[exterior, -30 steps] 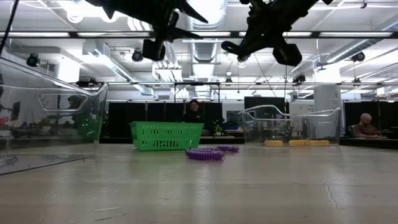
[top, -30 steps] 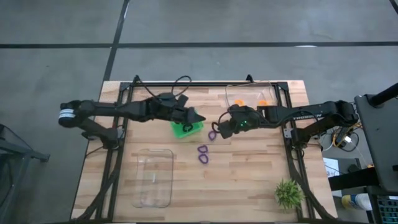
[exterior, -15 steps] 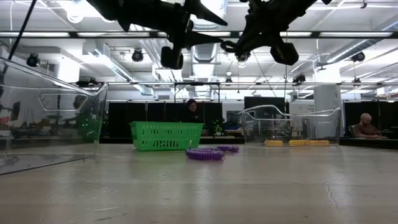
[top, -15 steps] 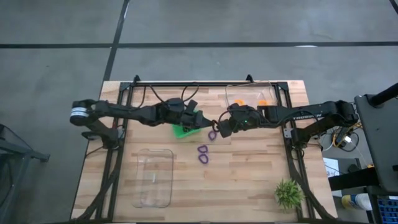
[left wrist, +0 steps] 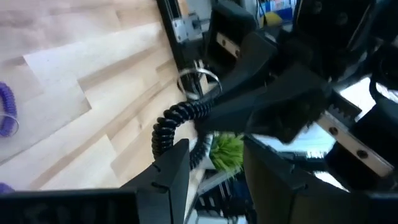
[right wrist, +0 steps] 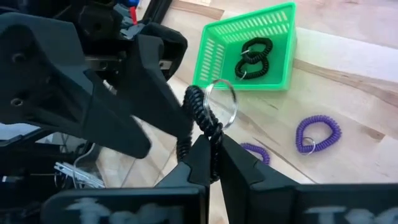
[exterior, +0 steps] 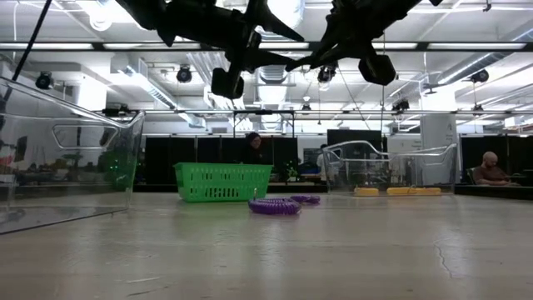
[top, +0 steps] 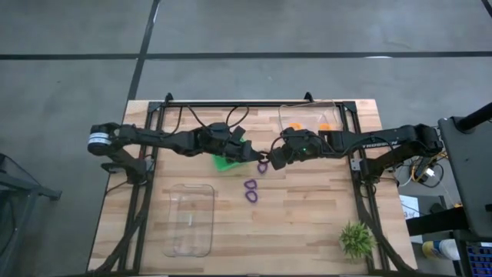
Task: Sort spring keychains
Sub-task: Put the black spring keychain into the green bin
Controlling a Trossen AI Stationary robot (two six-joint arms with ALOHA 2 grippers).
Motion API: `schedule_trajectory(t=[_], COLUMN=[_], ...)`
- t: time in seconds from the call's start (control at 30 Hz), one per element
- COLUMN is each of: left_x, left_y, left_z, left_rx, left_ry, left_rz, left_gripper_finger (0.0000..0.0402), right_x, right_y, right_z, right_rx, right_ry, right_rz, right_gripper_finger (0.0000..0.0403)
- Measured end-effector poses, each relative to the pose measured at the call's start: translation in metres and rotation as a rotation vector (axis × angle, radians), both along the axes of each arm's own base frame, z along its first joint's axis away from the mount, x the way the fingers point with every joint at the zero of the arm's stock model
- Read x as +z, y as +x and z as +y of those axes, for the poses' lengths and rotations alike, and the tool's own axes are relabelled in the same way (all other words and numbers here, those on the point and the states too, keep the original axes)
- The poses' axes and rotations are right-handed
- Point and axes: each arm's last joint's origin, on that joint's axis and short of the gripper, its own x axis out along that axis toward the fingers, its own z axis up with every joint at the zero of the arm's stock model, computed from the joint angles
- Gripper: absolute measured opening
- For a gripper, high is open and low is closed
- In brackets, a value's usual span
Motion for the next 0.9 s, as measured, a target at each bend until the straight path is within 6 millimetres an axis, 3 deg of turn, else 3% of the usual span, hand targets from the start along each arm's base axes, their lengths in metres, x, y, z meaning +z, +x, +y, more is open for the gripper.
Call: schedule_trajectory(t=[0.33, 0.6, 0.9], left_x=[0.016, 0.004, 0.007], left_y=[-0.009, -0.012, -0.011], left_z=[-0.012, -0.007, -0.004], left_rx=[-0.19, -0.088, -0.019], left_ry=[-0.09, -0.026, 0.01], left_rz=[-0.051, 0.071, 0.034], left_gripper_finger=[0.0142, 0.0142, 0.0142], right_x=[-0.002, 0.006, 0.015], right_y=[-0.001, 0.001, 0.004], right_z=[0.0, 0.0, 0.0], right_rx=[0.004, 0.005, 0.024], right_ry=[-0.006, -0.006, -0.01], right_rz=[0.024, -0.012, -0.036], right_gripper_finger=[0.0013, 0.0013, 0.0013])
